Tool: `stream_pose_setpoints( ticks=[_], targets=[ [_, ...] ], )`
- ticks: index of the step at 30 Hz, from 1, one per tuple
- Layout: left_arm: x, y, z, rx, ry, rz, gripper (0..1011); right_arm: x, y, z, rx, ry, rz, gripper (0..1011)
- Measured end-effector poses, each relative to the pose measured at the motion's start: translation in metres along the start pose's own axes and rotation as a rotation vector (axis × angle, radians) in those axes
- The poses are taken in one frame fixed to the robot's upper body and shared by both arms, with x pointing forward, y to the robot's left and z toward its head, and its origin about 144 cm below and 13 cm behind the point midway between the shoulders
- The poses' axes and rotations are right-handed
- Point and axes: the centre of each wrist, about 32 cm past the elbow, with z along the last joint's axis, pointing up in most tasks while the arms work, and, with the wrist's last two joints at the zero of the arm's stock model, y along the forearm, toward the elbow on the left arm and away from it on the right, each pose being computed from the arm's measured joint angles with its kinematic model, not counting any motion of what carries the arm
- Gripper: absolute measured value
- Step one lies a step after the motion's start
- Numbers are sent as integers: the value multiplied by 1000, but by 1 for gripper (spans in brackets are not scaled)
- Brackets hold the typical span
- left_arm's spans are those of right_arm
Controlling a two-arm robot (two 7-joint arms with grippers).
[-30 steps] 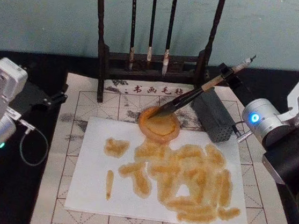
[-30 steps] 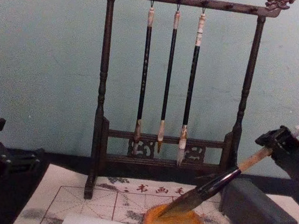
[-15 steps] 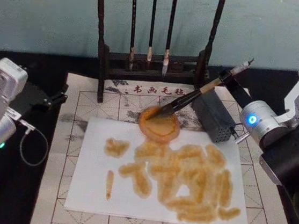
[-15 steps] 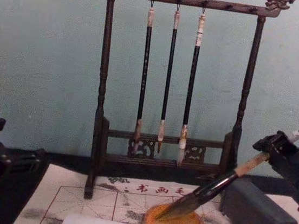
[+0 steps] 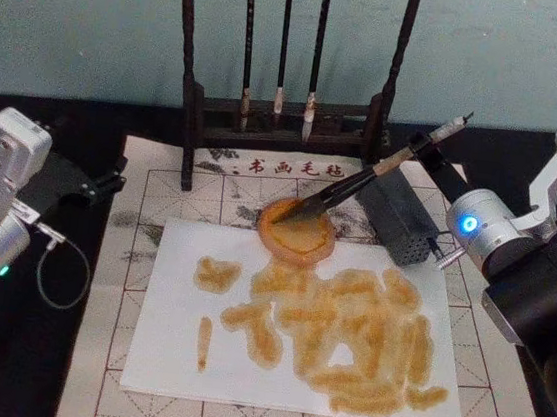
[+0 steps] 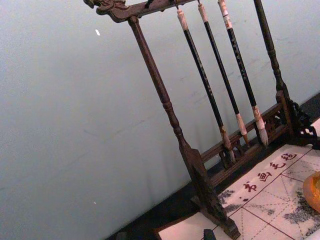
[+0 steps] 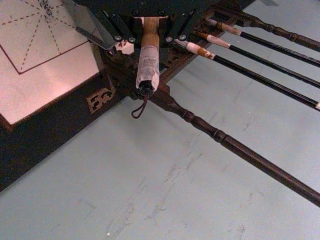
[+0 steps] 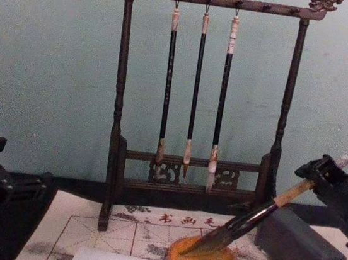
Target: Pick up the brush from the inkstone, write on the paper, then place the brush back to its original position.
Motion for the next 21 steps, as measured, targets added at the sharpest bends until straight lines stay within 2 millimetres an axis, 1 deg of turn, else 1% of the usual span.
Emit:
stream_pose_setpoints(
  ticks=[13, 16, 18, 19, 20, 21],
  targets=[
    [0, 0, 0, 0, 0, 0, 1001, 0, 0, 0, 0, -1, -1, 187],
    [0, 0, 0, 0, 0, 0, 1001, 0, 0, 0, 0, -2, -1, 227],
    [0, 0, 0, 0, 0, 0, 1001, 0, 0, 0, 0, -2, -1, 272],
    [0, 0, 0, 0, 0, 0, 1001, 0, 0, 0, 0, -2, 0, 315],
    [0, 0, 0, 0, 0, 0, 1001, 0, 0, 0, 0, -2, 0, 334],
    [0, 0, 0, 0, 0, 0, 1001, 0, 0, 0, 0, -2, 0, 393]
  ],
)
